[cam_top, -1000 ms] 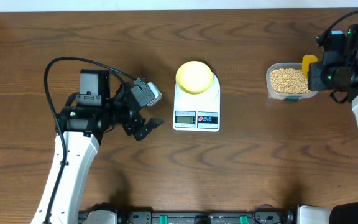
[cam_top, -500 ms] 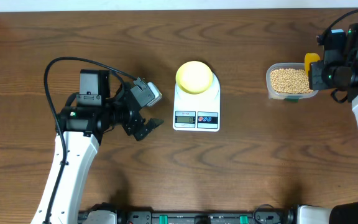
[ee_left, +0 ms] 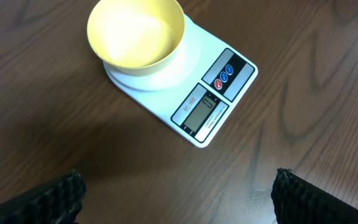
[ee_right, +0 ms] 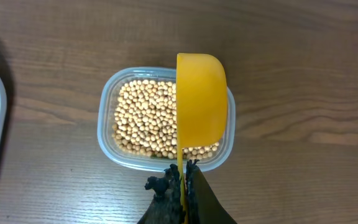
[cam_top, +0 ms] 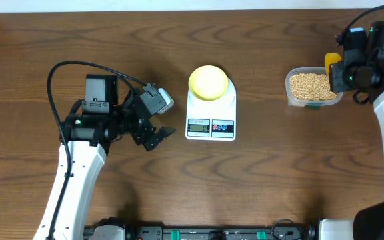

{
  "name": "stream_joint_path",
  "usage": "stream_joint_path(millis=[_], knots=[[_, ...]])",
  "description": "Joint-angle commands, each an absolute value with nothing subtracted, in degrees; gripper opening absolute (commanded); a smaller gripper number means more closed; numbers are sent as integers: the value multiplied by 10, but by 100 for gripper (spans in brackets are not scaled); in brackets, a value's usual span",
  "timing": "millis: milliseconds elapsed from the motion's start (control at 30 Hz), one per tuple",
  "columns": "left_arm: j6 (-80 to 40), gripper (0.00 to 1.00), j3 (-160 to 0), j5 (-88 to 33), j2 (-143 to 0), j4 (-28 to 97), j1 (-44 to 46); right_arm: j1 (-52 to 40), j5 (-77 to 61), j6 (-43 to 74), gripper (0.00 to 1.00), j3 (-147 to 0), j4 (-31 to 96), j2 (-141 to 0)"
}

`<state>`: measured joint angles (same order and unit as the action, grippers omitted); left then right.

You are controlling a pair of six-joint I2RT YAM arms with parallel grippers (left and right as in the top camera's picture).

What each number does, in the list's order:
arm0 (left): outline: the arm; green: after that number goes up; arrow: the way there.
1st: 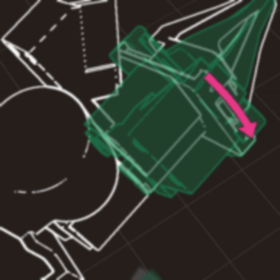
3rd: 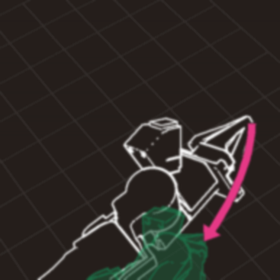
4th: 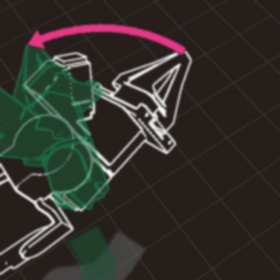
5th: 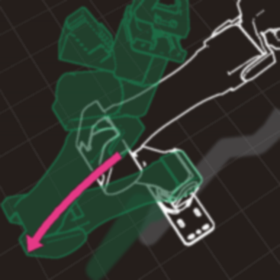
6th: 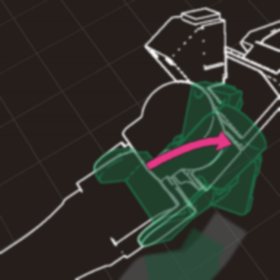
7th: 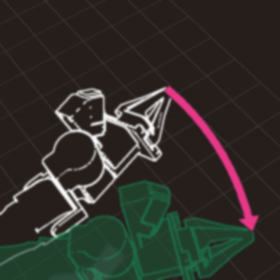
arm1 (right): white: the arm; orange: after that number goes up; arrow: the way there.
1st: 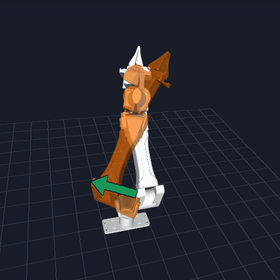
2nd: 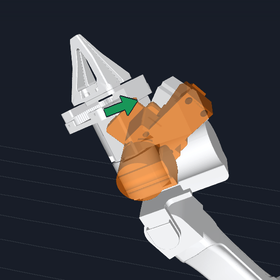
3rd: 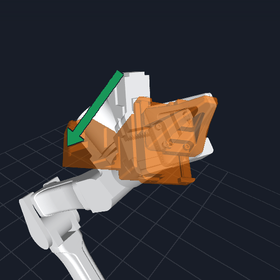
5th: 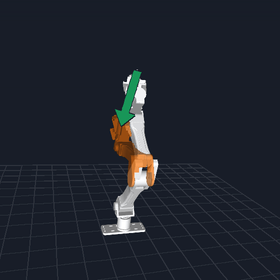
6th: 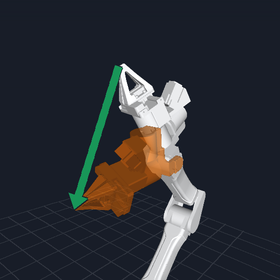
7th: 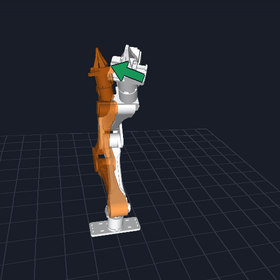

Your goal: Scoop item into bowl and weigh 50g on scale

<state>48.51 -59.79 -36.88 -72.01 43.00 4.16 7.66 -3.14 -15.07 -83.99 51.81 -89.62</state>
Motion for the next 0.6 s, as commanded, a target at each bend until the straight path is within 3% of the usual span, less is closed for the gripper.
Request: stream_joint_path(millis=[0, 567], knots=[[495, 98, -598, -364, -724, 428, 39, 76, -29, -165, 1, -850, 516, -913], [495, 97, -598, -364, -724, 428, 39, 76, 27, -150, 1, -850, 524, -1030]])
